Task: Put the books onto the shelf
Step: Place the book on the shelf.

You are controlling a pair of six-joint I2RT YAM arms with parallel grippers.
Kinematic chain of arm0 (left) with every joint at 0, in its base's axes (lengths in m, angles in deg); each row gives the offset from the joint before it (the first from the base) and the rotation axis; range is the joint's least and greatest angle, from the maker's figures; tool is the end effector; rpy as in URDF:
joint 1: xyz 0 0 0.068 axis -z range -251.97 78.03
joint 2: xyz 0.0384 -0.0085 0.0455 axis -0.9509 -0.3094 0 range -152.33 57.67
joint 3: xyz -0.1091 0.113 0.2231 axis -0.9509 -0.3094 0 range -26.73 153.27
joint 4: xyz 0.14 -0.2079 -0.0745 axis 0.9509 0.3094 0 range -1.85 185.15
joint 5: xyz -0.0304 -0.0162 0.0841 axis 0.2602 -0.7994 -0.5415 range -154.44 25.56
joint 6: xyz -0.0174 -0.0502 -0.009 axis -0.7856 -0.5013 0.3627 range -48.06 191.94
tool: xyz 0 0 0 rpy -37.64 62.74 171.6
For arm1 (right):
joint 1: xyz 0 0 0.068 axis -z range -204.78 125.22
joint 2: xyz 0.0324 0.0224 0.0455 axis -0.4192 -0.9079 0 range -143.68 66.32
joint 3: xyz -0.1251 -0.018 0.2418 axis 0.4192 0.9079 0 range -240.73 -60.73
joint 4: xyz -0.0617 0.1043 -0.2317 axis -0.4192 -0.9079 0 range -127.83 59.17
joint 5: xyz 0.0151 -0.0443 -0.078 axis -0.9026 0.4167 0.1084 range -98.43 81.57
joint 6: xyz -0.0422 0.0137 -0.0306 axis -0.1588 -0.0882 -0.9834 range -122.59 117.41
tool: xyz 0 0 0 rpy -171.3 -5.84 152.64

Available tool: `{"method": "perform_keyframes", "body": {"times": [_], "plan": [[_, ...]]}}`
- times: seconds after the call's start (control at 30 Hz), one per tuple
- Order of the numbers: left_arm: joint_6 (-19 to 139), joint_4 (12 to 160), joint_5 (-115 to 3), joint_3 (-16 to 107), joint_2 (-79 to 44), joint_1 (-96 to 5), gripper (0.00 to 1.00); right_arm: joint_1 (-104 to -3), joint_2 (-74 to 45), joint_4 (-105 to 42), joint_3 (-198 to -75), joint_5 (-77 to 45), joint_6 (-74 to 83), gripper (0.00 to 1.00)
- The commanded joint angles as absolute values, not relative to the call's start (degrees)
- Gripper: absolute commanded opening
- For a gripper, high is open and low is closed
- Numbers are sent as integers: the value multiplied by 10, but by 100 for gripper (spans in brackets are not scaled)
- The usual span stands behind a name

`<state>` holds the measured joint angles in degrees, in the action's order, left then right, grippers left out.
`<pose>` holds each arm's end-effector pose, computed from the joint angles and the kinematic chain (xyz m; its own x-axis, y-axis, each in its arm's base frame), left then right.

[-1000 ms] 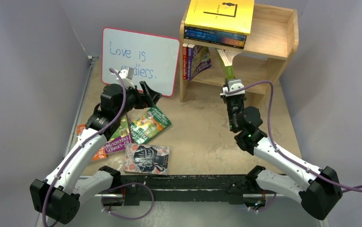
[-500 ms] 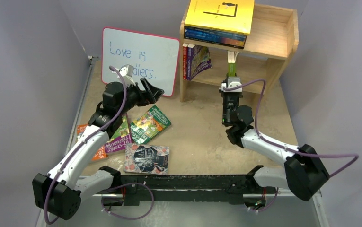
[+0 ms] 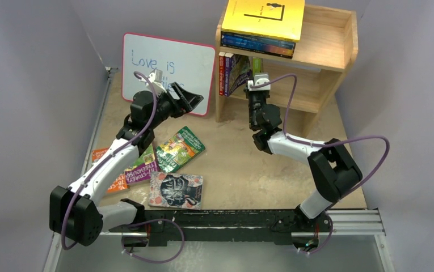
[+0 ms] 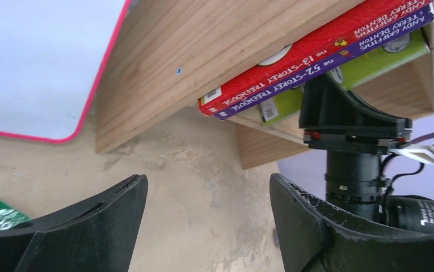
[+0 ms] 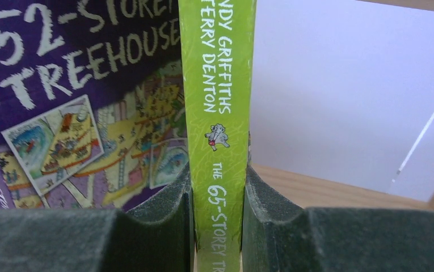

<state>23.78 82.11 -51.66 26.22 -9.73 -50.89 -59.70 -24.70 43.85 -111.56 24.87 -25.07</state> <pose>0.2568 -0.1074 0.3384 -0.5045 -0.5841 -0.6358 0.2687 0.5936 -0.7586 0.2868 0.1764 0.3240 0.4700 -0.0616 -0.8805 0.0784 0.9965 -0.0279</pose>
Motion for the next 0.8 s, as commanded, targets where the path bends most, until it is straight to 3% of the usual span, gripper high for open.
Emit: {"method": "perform_keyframes", "body": {"times": [0.0, 0.4, 0.53, 0.77], "plan": [[196, 723, -480, 290, -121, -504, 77, -597, -263, 530, -1181, 192, -219, 0], [218, 668, -566, 342, -203, -419, 76, -597, -259, 531, -1172, 121, -209, 0], [209, 662, -618, 367, -237, -415, 67, -598, -243, 449, -1190, 85, -167, 0], [204, 653, -617, 402, -284, -415, 56, -598, -241, 452, -1177, 20, -153, 0]]}}
